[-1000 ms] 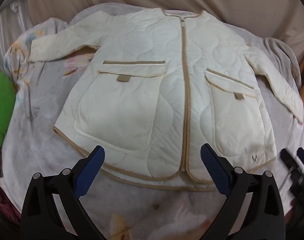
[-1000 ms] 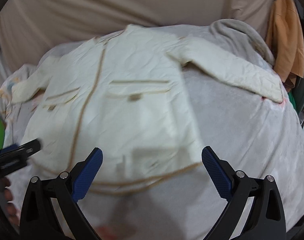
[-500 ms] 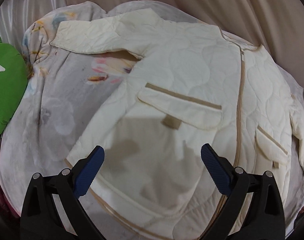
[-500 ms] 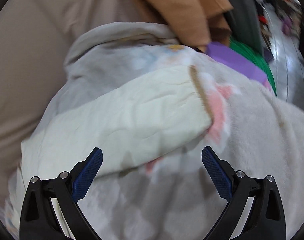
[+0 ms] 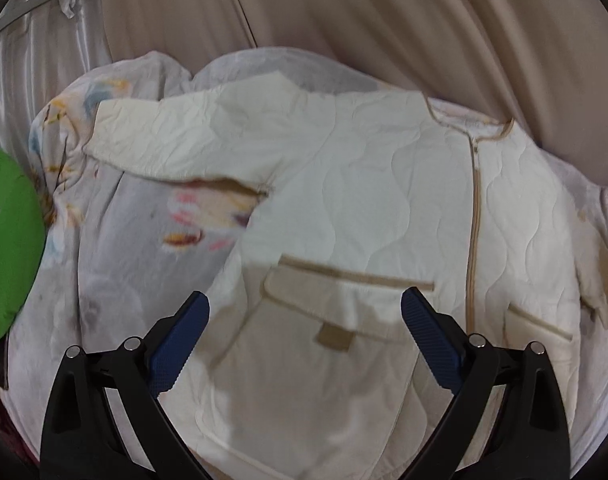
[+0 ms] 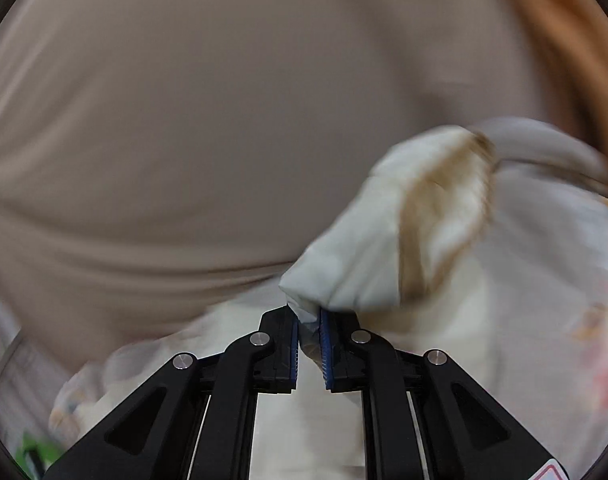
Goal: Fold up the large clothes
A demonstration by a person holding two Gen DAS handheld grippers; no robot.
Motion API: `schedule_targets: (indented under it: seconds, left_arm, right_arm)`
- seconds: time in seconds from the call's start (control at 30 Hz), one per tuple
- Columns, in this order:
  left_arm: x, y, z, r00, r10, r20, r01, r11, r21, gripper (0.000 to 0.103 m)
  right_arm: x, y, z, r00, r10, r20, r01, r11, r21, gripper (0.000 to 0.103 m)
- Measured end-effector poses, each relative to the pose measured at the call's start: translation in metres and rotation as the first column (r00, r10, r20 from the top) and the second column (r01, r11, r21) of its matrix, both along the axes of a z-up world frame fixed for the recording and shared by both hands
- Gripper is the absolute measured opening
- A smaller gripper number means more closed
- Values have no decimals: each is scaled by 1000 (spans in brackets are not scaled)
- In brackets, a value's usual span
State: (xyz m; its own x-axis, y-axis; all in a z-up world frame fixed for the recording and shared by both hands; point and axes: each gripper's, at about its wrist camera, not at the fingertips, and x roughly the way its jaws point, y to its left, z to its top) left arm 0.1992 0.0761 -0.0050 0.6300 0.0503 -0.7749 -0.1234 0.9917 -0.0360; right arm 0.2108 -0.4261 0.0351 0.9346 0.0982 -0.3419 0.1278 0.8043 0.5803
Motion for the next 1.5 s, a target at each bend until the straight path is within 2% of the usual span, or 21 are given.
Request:
schedule_targets:
  seconds: [0.07, 0.13, 0.2, 0.3, 0.4, 0.6, 0.7, 0.77, 0.83, 0.87, 0.9, 0.97, 1.1, 1.13, 1.17, 1.2, 1.27, 1.33, 1.4, 1.43, 1.5]
  left_arm:
    - [6, 8, 6, 1000, -2, 22, 3, 1000, -19, 95]
    - [14, 17, 11, 999, -3, 40, 5, 999, -44, 95]
    - [24, 24, 10, 999, -17, 39, 20, 996, -84, 95]
    - [45, 31, 0, 999, -43, 13, 44, 987, -154, 95]
    - [68, 33, -21, 997, -65, -28, 56, 964, -260, 95]
    - [112, 13, -69, 989, -97, -110, 46, 918, -393, 93]
    - [126, -4, -80, 986, -122, -114, 64, 907, -416, 74]
    - [136, -14, -82, 980, -169, -110, 106, 896, -432, 25]
    - [144, -20, -75, 978, -189, -92, 131, 890, -436, 9]
    - [148, -21, -67, 980, -188, -64, 146, 898, -415, 6]
    - [151, -21, -59, 981, -189, -36, 160, 908, -387, 6]
    - [155, -20, -35, 980, -194, 42, 197, 922, -334, 5]
    - [162, -15, -10, 973, -184, 141, 216, 940, -262, 6]
    - [169, -17, -19, 976, -181, 124, 206, 949, -237, 6]
    - [177, -20, -33, 979, -187, 86, 202, 954, -223, 7]
    - [185, -24, -51, 980, -197, 27, 198, 959, -202, 8]
    - [190, -27, -86, 977, -207, -46, 197, 966, -166, 9]
    - [176, -21, -81, 978, -207, -9, 202, 964, -174, 11]
    - [157, -5, -66, 982, -191, 4, 187, 954, -235, 29]
    - [141, 6, -55, 983, -184, 20, 183, 950, -253, 46]
    - [110, 30, -41, 985, -168, 43, 173, 955, -241, 66]
  right_arm:
    - [41, 78, 18, 975, 218, 40, -218, 976, -15, 11]
    - [75, 154, 13, 919, 392, 32, -391, 920, -29, 15]
    - [98, 218, -8, 876, 480, -32, -481, 873, -74, 40]
    - [100, 273, -41, 845, 521, -118, -532, 842, -93, 45]
    - [69, 266, -59, 857, 496, -137, -510, 854, -102, 52]
    - [-15, 172, -110, 918, 282, -280, -288, 957, 21, 58]
    - [-27, 121, -128, 929, 158, -334, -150, 987, 50, 58]
    - [-28, 100, -137, 934, 111, -339, -88, 993, 82, 58]
    - [-20, 78, -151, 930, 62, -361, -21, 993, 117, 58]
    - [-13, 68, -157, 923, 37, -384, 14, 992, 128, 51]
    - [-5, 62, -163, 918, 33, -394, 31, 987, 155, 31]
    - [7, 58, -157, 926, 62, -373, 9, 982, 186, 8]
    - [2, 78, -108, 985, 37, -167, -33, 999, 26, 4]
    - [5, 81, -112, 984, 38, -173, -39, 999, -2, 4]
    - [14, 83, -126, 969, 48, -240, -56, 998, -26, 3]
    - [29, 85, -152, 927, 60, -369, -80, 996, -40, 3]
    - [33, 85, -172, 895, 86, -437, -105, 994, -19, 3]
    - [15, 85, -149, 909, 63, -412, -103, 992, -75, 5]
    - [-10, 84, -125, 917, 38, -396, -101, 985, -139, 18]
    - [-23, 81, -116, 917, 36, -398, -109, 981, -162, 23]
    - [-64, 77, -104, 908, 34, -419, -127, 972, -197, 51]
